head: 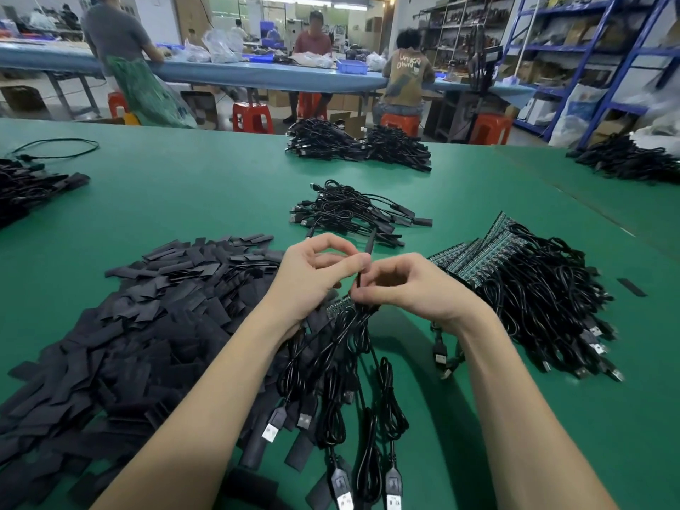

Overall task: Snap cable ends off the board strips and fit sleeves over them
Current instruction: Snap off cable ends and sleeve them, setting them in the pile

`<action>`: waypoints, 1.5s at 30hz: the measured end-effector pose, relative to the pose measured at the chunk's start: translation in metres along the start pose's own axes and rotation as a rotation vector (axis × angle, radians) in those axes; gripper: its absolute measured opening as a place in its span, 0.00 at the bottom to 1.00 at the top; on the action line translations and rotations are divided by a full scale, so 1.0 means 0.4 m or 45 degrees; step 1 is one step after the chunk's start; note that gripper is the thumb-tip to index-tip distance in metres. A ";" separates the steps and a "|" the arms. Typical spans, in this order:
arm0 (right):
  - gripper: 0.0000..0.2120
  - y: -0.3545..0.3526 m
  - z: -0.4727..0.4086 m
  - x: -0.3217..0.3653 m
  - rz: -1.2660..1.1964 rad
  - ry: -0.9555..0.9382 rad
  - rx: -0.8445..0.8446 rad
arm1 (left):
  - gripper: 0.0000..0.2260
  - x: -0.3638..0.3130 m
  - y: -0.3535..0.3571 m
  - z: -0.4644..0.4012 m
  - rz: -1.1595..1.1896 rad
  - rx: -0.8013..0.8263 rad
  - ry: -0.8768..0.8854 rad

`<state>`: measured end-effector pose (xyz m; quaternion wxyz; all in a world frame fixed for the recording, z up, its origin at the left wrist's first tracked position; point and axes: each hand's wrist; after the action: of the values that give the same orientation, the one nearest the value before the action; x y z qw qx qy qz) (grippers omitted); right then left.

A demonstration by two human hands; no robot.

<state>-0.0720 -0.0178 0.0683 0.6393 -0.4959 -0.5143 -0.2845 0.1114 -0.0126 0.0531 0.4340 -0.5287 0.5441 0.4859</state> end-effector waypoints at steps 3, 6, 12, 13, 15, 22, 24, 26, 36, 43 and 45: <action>0.06 -0.012 0.008 0.008 -0.219 -0.113 -0.035 | 0.03 0.005 -0.012 -0.008 -0.068 -0.011 0.041; 0.06 -0.028 0.020 0.004 -0.586 -0.166 -0.090 | 0.06 0.016 -0.033 -0.020 -0.354 0.053 -0.011; 0.09 -0.045 0.017 -0.009 -0.601 -0.078 -0.283 | 0.13 0.009 -0.052 -0.012 -0.077 0.189 -0.253; 0.09 -0.050 0.018 -0.015 -0.497 -0.030 -0.283 | 0.13 0.006 -0.054 -0.014 -0.022 0.180 -0.266; 0.09 -0.053 0.020 -0.023 -0.388 0.043 -0.200 | 0.15 0.006 -0.055 -0.016 0.026 0.163 -0.286; 0.08 -0.066 0.027 -0.029 -0.271 0.169 0.079 | 0.09 0.012 -0.066 -0.024 0.101 0.135 -0.291; 0.08 -0.087 0.037 -0.032 -0.294 0.199 0.101 | 0.12 0.013 -0.070 -0.028 0.097 0.072 -0.314; 0.09 -0.106 0.044 -0.033 -0.280 0.230 0.045 | 0.11 0.014 -0.069 -0.031 0.080 0.037 -0.319; 0.05 -0.095 0.041 0.002 -0.172 0.260 0.002 | 0.04 0.009 -0.065 -0.030 -0.054 0.039 -0.223; 0.08 -0.061 0.027 0.038 0.376 0.041 0.036 | 0.05 -0.005 -0.034 -0.018 -0.113 0.062 -0.164; 0.08 -0.051 0.026 0.042 0.371 -0.003 0.056 | 0.05 -0.005 -0.028 -0.018 -0.178 0.008 -0.116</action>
<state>-0.0886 -0.0126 0.0911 0.6840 -0.5513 -0.4438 -0.1768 0.1229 -0.0191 0.0553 0.4928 -0.5414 0.4872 0.4761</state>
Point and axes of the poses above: each hand's wrist, its own z-axis away from the middle knuckle, its own y-axis out of the palm, x = y × z, and after that the axes turned 7 degrees about -x, right-handed
